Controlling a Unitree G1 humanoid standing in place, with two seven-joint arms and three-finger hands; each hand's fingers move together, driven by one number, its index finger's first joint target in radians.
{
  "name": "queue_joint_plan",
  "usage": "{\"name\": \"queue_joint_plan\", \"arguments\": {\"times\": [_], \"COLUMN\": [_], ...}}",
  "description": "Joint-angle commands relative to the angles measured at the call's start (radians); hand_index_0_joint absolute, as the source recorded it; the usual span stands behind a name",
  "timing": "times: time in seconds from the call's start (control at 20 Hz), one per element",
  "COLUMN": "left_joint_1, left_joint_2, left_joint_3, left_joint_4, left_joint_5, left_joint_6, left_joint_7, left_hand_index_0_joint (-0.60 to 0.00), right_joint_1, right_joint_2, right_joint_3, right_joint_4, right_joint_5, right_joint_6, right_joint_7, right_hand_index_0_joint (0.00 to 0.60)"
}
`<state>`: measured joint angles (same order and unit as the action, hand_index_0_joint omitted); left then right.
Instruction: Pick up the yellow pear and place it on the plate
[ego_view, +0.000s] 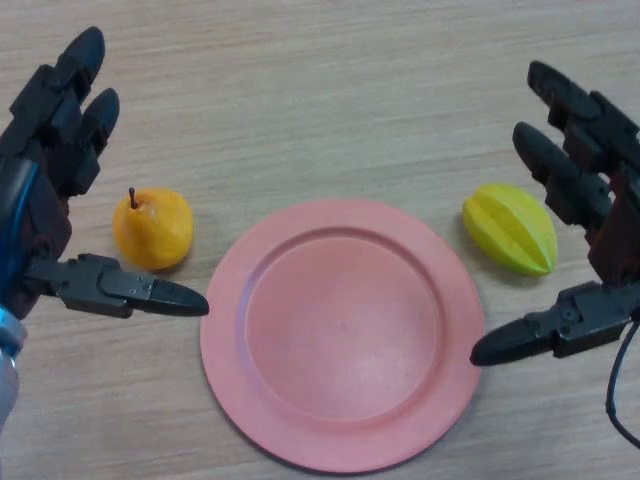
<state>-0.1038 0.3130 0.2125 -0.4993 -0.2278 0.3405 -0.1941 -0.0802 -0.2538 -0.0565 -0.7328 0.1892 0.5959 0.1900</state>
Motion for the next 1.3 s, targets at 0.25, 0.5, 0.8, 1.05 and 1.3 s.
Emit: {"name": "queue_joint_plan", "arguments": {"times": [0.25,0.5,0.8,1.05,1.3], "left_joint_1": [-0.024,-0.112,-0.211,-0.276,-0.329], "left_joint_2": [0.019,0.063,0.133,0.123,0.114], "left_joint_3": [0.030,0.048,0.054,0.004,-0.019], "left_joint_4": [-0.080,0.047,0.347,0.671,0.935], "left_joint_5": [0.016,0.075,0.177,0.187,0.125], "left_joint_6": [-0.082,-0.210,-0.435,-0.616,-0.735], "left_joint_7": [0.029,0.049,0.078,0.137,0.133], "left_hand_index_0_joint": [0.000,0.000,0.000,0.000,0.000], "right_joint_1": [-0.038,-0.010,0.007,0.031,0.043], "right_joint_2": [-0.017,-0.018,-0.026,-0.012,0.000], "right_joint_3": [-0.047,-0.049,-0.088,-0.089,-0.093], "right_joint_4": [-0.048,-0.064,-0.115,-0.118,-0.177], "right_joint_5": [0.031,-0.001,0.037,-0.008,0.008], "right_joint_6": [-0.134,-0.129,-0.057,-0.101,-0.013], "right_joint_7": [-0.017,0.002,0.004,-0.032,-0.075], "right_hand_index_0_joint": [0.000,0.000,0.000,0.000,0.000]}}
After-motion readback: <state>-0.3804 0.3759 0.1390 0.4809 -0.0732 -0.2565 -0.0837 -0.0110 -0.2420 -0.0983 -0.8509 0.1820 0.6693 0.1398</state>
